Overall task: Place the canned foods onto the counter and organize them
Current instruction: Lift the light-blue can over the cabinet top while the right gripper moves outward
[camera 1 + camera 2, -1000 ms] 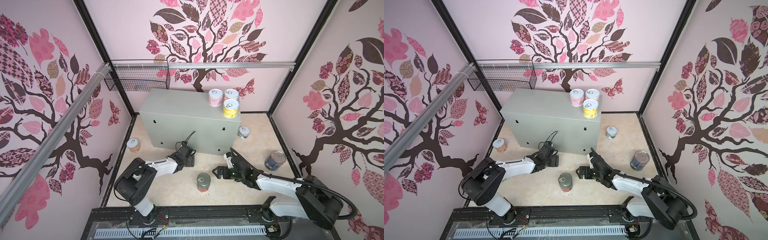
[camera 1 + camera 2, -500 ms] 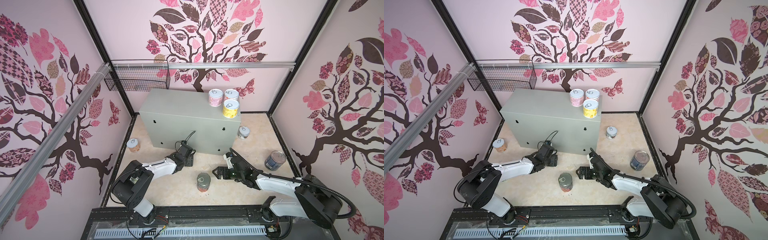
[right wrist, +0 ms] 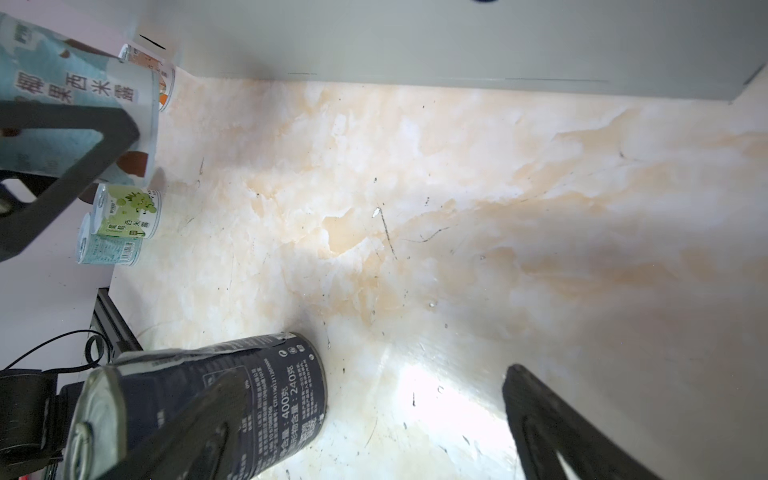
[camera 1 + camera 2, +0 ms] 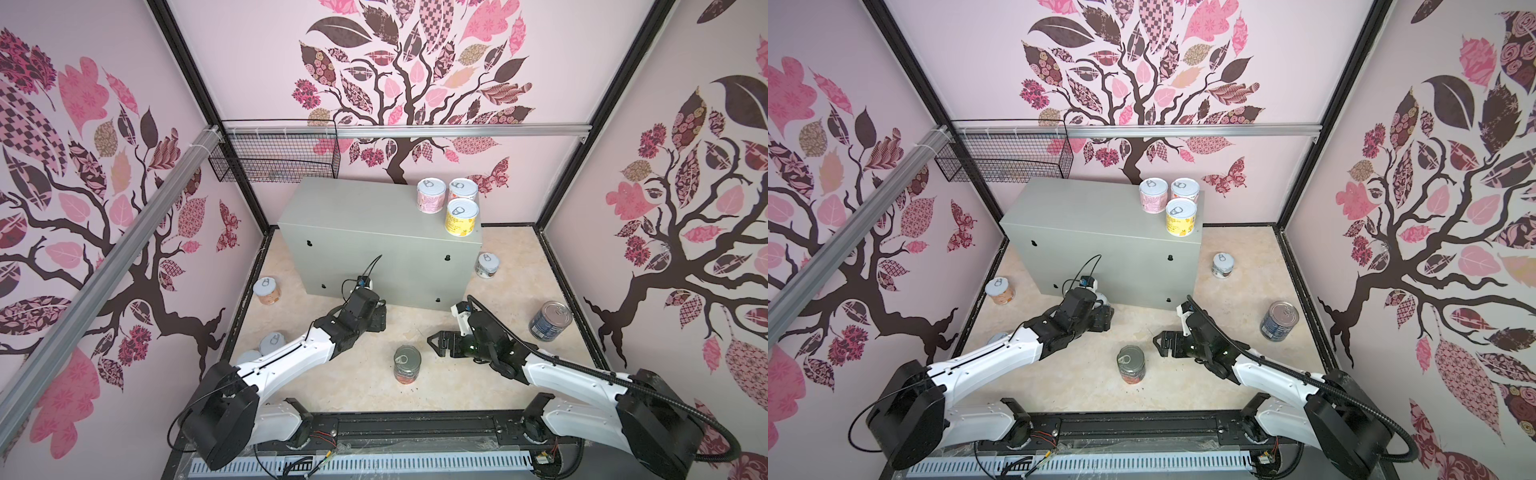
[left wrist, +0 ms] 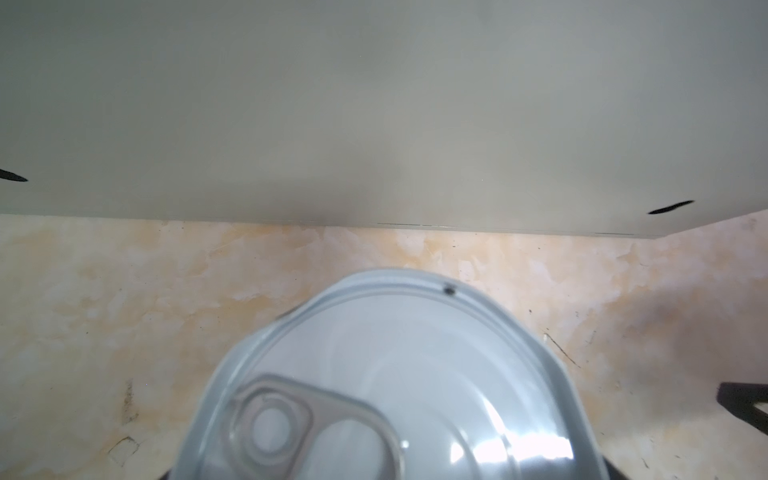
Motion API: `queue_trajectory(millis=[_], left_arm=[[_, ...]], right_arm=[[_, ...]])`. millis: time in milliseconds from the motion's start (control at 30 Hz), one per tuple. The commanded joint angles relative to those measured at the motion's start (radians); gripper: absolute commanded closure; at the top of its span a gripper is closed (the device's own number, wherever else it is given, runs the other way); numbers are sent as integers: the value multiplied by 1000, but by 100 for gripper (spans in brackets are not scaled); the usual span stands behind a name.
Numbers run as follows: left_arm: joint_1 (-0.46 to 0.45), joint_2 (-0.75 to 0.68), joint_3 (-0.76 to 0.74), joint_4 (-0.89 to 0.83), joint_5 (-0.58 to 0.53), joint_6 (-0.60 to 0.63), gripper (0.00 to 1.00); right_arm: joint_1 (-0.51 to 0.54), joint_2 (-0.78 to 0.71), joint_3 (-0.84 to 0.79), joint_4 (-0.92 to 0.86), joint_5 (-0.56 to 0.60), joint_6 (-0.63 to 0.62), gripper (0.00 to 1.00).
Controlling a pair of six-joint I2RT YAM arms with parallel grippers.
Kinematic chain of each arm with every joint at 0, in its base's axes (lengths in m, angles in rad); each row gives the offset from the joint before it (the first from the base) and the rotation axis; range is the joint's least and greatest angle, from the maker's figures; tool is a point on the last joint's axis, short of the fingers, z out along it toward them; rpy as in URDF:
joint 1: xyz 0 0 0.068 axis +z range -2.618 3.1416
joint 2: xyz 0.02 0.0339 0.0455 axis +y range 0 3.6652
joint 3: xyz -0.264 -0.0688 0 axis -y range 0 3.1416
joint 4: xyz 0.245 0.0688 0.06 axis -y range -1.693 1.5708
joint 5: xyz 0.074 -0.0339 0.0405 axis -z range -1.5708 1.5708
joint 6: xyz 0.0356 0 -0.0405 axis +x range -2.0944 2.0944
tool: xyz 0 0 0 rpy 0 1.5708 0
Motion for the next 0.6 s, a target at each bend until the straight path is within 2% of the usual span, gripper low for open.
queue_trajectory(millis=[0, 233, 567], left_arm=[[-11, -96, -3, -26, 9, -18, 50], [-18, -249, 54, -164, 39, 5, 50], [-31, -294, 229, -344, 36, 106, 49]], right_arm=[[5, -57, 8, -53, 15, 13, 0], [5, -157, 27, -130, 35, 19, 0], [5, -316, 61, -224, 98, 22, 0]])
